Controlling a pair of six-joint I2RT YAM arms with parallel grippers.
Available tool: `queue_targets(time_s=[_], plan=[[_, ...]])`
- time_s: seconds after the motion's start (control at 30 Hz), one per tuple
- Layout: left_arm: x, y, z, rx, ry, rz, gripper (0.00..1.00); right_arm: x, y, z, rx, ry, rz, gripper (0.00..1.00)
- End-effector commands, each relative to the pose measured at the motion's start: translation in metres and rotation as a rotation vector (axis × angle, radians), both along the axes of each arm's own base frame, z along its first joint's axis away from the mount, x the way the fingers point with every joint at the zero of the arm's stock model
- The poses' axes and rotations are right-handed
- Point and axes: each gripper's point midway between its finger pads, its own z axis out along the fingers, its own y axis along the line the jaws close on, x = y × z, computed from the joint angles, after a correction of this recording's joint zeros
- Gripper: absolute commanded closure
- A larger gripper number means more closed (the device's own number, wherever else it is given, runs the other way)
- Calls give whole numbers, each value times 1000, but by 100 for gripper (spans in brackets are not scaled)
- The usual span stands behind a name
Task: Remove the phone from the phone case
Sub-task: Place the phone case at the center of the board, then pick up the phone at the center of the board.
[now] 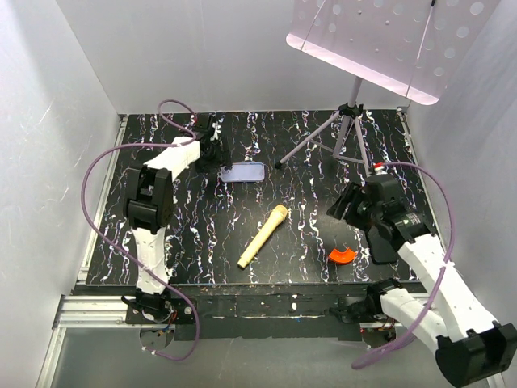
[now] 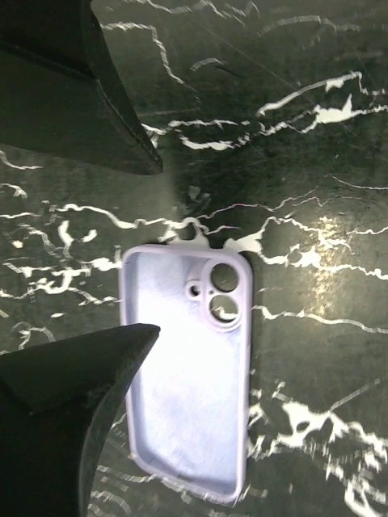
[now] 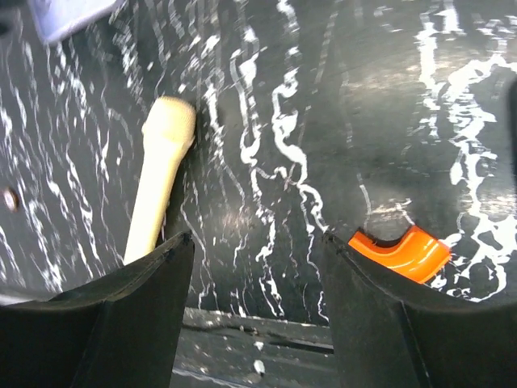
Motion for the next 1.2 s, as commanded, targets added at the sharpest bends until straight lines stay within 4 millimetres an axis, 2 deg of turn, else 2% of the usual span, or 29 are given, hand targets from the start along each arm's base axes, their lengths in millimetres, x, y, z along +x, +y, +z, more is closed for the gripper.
queue_targets(time_s=[0.0, 0.1, 0.23, 0.33, 0.43, 0.5, 0.53, 0.6, 0.77, 0.83, 0.93, 1.13, 1.17], plan=[[0, 6, 106, -36, -215, -18, 24, 21, -28, -2, 109, 81, -208, 30], [-13, -6, 146, -109, -299, -89, 23, 28, -71, -24, 97, 169, -426, 30], [-39, -36, 194, -232, -398, -199, 22, 24, -132, -54, 113, 285, -711, 27], [-56, -59, 220, -309, -451, -272, 21, 18, -165, -67, 189, 322, -852, 24], [-66, -71, 229, -372, -471, -310, 20, 22, -192, -65, 131, 302, -888, 19], [-69, -74, 233, -386, -476, -318, 20, 27, -192, -60, 96, 346, -787, 12], [-69, -74, 234, -390, -477, -322, 20, 32, -190, -52, 82, 349, -705, 11], [-71, -78, 234, -415, -470, -335, 20, 41, -192, -51, 52, 365, -587, 11], [-71, -84, 232, -491, -435, -351, 19, 59, -198, -62, 61, 359, -548, 14], [-68, -80, 230, -511, -423, -337, 18, 62, -196, -70, 80, 347, -541, 11], [-64, -72, 232, -536, -420, -319, 18, 61, -195, -83, 98, 380, -531, 11], [-59, -59, 241, -616, -426, -280, 14, 43, -216, -113, 127, 469, -599, 10], [-58, -58, 241, -626, -420, -276, 13, 39, -220, -117, 124, 483, -609, 5]])
